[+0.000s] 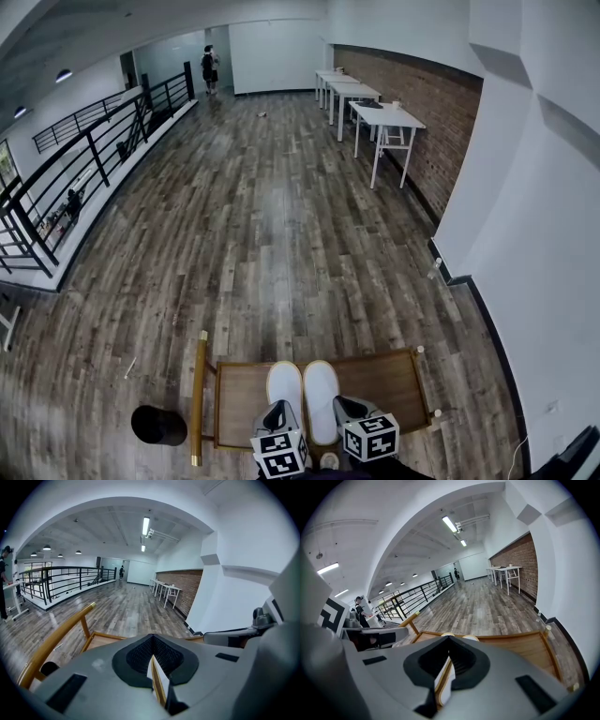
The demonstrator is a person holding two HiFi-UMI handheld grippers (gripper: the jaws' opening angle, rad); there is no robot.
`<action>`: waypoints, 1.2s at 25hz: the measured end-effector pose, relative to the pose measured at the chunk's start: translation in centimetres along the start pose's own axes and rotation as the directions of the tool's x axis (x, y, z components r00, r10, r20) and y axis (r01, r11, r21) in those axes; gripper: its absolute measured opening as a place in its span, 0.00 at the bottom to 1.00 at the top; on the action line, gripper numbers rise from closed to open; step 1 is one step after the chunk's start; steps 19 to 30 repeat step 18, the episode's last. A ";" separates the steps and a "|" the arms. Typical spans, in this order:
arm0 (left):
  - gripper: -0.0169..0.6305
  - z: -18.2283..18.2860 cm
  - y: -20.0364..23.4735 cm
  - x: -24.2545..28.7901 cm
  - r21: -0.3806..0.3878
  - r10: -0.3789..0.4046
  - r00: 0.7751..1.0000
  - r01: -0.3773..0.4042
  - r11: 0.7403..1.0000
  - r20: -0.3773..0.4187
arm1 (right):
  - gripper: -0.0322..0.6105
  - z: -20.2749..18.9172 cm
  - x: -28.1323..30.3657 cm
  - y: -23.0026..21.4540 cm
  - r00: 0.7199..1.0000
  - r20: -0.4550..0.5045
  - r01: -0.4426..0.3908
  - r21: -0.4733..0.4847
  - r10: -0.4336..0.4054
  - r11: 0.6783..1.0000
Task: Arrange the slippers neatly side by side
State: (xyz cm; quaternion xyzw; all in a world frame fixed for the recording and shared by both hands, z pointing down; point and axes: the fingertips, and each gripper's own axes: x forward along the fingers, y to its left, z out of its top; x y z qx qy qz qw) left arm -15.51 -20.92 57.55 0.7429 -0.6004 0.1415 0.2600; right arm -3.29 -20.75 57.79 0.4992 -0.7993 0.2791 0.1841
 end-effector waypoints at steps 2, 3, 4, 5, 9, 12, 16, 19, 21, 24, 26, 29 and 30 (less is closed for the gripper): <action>0.03 0.0 -0.1 0.1 0.001 -0.001 1.000 0.001 1.000 -0.001 | 0.05 -0.1 0.0 0.0 1.000 -0.003 -0.002 -0.001 0.002 1.000; 0.03 -0.1 -0.1 0.1 0.001 -0.002 1.000 0.002 1.000 -0.002 | 0.05 -0.1 0.1 0.0 1.000 -0.004 -0.002 -0.002 0.002 1.000; 0.03 -0.1 -0.1 0.2 0.000 -0.002 1.000 0.002 1.000 -0.003 | 0.05 -0.1 0.1 0.0 1.000 -0.006 -0.002 -0.003 0.002 1.000; 0.03 -0.2 -0.1 0.2 -0.001 -0.003 1.000 0.003 1.000 -0.005 | 0.05 -0.1 0.1 -0.1 1.000 -0.007 -0.002 -0.003 0.002 1.000; 0.03 -0.3 -0.3 0.1 -0.009 -0.008 1.000 0.008 1.000 -0.011 | 0.05 -0.2 0.0 -0.1 1.000 -0.010 -0.005 -0.003 0.005 1.000; 0.03 -0.3 -0.1 0.2 -0.010 -0.009 1.000 0.009 1.000 -0.016 | 0.05 -0.2 0.1 0.1 1.000 -0.012 -0.007 -0.001 0.007 1.000; 0.03 -0.3 -0.1 0.1 -0.007 -0.008 1.000 0.008 1.000 -0.015 | 0.05 -0.2 0.1 0.1 1.000 -0.013 -0.010 -0.001 0.010 1.000; 0.03 -0.2 -0.2 0.1 -0.008 -0.007 1.000 0.007 1.000 -0.013 | 0.05 -0.1 0.0 0.1 1.000 -0.013 -0.009 -0.002 0.009 1.000; 0.03 -0.2 -0.2 0.1 -0.008 -0.007 1.000 0.007 1.000 -0.013 | 0.05 -0.1 0.0 0.1 1.000 -0.013 -0.009 -0.002 0.009 1.000; 0.03 -0.2 -0.2 0.1 -0.008 -0.007 1.000 0.007 1.000 -0.013 | 0.05 -0.1 0.0 0.1 1.000 -0.013 -0.009 -0.002 0.009 1.000; 0.03 -0.2 -0.2 0.1 -0.008 -0.007 1.000 0.007 1.000 -0.013 | 0.05 -0.1 0.0 0.1 1.000 -0.013 -0.009 -0.002 0.009 1.000; 0.03 -0.2 -0.2 0.1 -0.008 -0.007 1.000 0.007 1.000 -0.013 | 0.05 -0.1 0.0 0.1 1.000 -0.013 -0.009 -0.002 0.009 1.000; 0.03 -0.2 -0.2 0.1 -0.008 -0.007 1.000 0.007 1.000 -0.013 | 0.05 -0.1 0.0 0.1 1.000 -0.013 -0.009 -0.002 0.009 1.000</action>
